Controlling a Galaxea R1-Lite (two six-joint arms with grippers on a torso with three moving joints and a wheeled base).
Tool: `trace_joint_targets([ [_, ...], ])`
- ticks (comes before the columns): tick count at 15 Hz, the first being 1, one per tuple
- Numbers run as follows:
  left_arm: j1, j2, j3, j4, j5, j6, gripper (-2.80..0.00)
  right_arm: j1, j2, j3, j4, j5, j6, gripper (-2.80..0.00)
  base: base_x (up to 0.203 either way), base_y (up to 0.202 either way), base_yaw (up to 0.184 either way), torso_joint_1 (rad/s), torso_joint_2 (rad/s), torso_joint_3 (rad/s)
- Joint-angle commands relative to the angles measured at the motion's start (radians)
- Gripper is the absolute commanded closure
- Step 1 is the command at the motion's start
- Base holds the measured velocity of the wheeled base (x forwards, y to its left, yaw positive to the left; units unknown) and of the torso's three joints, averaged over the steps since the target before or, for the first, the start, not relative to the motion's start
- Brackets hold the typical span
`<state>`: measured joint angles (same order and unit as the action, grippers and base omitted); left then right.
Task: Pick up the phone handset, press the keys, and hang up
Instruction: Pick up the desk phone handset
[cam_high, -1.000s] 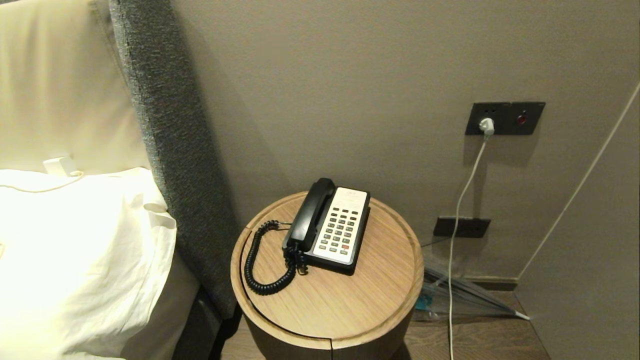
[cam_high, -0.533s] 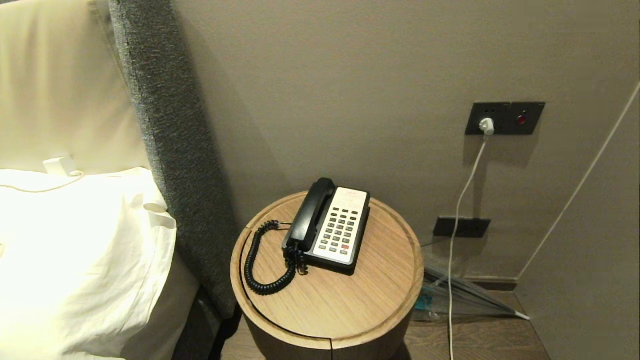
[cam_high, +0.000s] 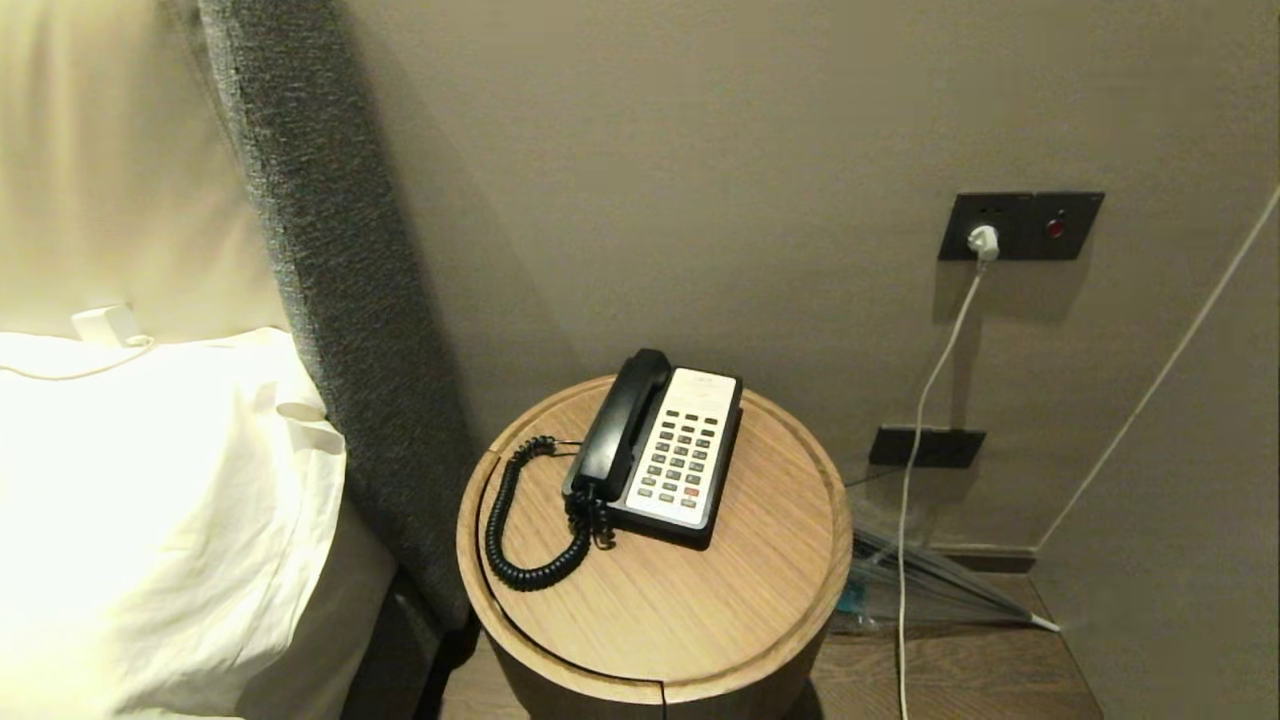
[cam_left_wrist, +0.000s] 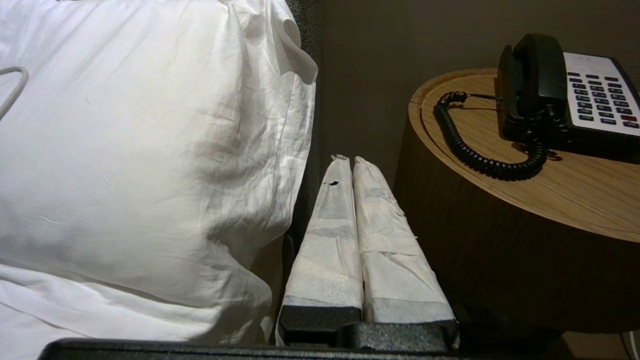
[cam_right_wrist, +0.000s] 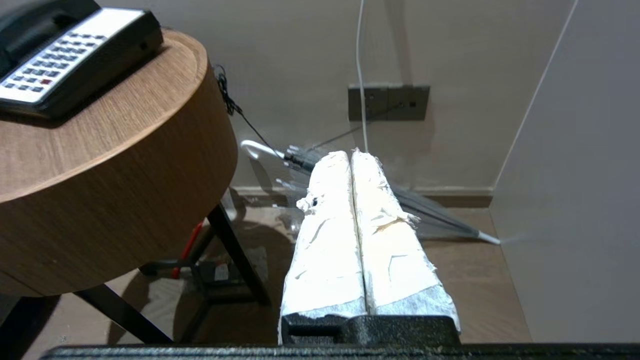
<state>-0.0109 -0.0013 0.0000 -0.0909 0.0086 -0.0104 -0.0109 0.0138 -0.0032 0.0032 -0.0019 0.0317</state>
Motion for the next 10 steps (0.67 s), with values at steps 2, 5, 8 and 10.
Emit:
trace_joint_targets([
  [2,0.0,0.001,0.04,-0.003,0.001,-0.002,0.0,0.0,0.002,0.0,0.0,0.0,0.001,0.0,0.0,0.0,0.0,0.002,0.0,-0.185],
  [5,0.0,0.001,0.04,-0.003,0.002,-0.002,0.0,0.0,0.002,0.0,0.0,0.0,0.001,0.0,0.0,0.0,0.0,0.002,0.0,-0.193],
  [8,0.0,0.001,0.04,-0.003,0.001,-0.002,0.0,0.0,0.002,0.0,0.0,0.0,0.001,0.0,0.0,0.0,0.0,0.002,0.0,-0.206],
  [10,0.0,0.001,0.04,-0.003,0.001,-0.002,0.0,0.0,0.002,0.0,0.0,0.0,0.001,0.0,0.0,0.0,0.0,0.002,0.0,-0.195],
])
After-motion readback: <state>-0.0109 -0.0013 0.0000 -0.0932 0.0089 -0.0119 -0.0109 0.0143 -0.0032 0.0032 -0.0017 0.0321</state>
